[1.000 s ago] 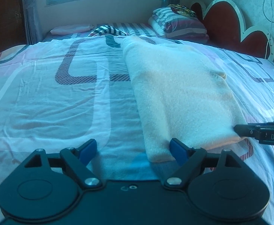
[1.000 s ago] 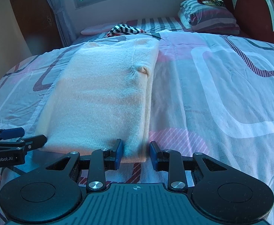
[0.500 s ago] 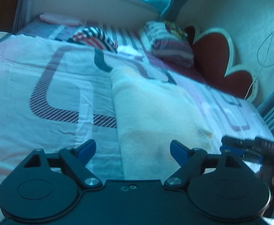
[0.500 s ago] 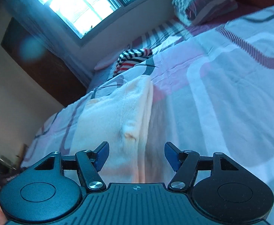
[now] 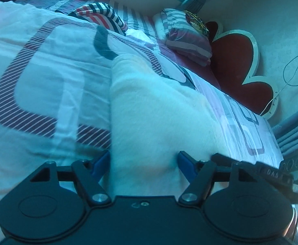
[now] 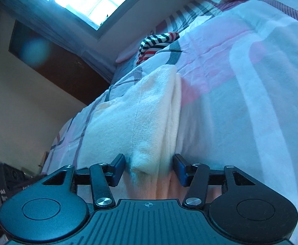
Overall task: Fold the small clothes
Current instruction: 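Grasp the sweater end with the right gripper and fold it over the stack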
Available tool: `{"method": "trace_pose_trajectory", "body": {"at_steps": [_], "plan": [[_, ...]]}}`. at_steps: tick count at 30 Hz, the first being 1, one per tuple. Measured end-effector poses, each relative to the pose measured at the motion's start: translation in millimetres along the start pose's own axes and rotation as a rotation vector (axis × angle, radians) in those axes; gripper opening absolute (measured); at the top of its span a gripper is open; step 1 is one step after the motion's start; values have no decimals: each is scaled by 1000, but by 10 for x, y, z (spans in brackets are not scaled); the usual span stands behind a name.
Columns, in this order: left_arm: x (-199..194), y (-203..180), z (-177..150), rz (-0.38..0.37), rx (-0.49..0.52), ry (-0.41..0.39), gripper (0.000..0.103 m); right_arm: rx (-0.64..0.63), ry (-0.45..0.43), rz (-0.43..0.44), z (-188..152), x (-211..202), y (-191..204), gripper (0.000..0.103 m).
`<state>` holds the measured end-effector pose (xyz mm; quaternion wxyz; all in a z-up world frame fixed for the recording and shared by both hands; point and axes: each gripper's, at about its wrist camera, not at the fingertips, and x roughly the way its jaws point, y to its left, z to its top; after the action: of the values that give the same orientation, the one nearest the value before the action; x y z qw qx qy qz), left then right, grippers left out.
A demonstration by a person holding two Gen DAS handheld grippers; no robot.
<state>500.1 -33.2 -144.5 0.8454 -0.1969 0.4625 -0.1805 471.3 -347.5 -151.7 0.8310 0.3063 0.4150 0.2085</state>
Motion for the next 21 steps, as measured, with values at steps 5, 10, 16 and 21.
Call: {"method": "trace_pose_trajectory", "body": {"at_steps": [5,10,16,21], "plan": [[50,-439,19,163,177,-36,41,-145,-13,-113,-45,20,302,29],[-140,-683,-41,217,320,-88,31,-249,-62,-160,-150,-50,645,26],[-620,-516,-94,219,328,-142,31,-342,-73,-127,-261,-41,1186,25],[-1088,-175,-146,247,332,-152,31,-367,-45,-76,-487,189,1639,25]]}}
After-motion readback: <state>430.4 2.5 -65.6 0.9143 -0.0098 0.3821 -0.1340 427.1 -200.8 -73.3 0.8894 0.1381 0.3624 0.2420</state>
